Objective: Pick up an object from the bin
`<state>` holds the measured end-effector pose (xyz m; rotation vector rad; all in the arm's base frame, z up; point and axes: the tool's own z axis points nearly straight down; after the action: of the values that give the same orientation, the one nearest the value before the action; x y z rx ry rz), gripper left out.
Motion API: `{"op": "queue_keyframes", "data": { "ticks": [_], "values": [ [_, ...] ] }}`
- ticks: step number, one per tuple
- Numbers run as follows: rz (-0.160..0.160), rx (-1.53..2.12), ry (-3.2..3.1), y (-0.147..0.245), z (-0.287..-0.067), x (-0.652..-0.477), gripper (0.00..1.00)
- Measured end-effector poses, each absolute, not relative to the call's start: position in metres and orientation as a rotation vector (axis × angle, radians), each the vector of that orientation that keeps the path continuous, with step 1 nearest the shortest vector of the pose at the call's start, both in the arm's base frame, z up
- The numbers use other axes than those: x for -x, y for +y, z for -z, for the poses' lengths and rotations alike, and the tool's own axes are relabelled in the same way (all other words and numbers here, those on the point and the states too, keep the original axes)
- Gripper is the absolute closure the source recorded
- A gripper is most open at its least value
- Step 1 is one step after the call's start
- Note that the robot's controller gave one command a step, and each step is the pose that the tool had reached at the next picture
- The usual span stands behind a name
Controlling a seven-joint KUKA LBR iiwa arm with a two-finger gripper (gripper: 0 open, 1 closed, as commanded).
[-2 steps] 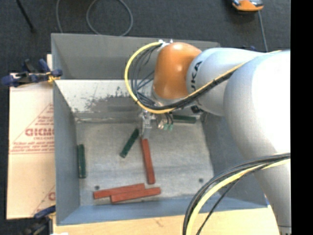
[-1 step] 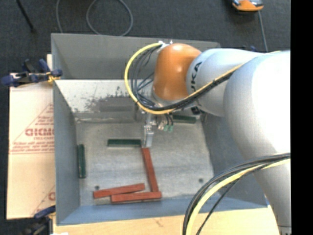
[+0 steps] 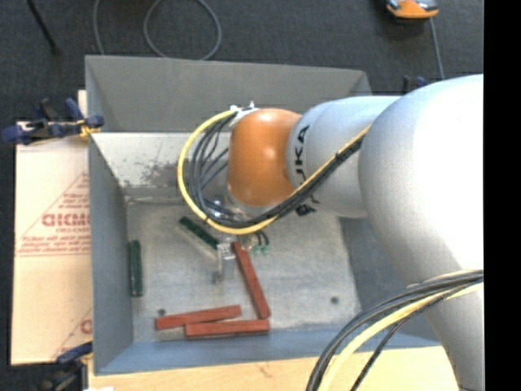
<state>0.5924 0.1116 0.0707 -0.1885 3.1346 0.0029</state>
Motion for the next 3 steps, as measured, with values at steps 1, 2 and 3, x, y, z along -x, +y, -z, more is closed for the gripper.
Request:
{"op": "queue_keyframes", "data": {
  "ticks": [1,2,3],
  "values": [
    [0.002,0.111,3.133,0.065,-0.071,-0.609,0.0],
    [0.008,0.157,3.128,-0.009,-0.114,-0.603,0.0],
    [-0.001,0.463,3.107,0.032,-0.069,-0.566,0.0]
  ]
}}
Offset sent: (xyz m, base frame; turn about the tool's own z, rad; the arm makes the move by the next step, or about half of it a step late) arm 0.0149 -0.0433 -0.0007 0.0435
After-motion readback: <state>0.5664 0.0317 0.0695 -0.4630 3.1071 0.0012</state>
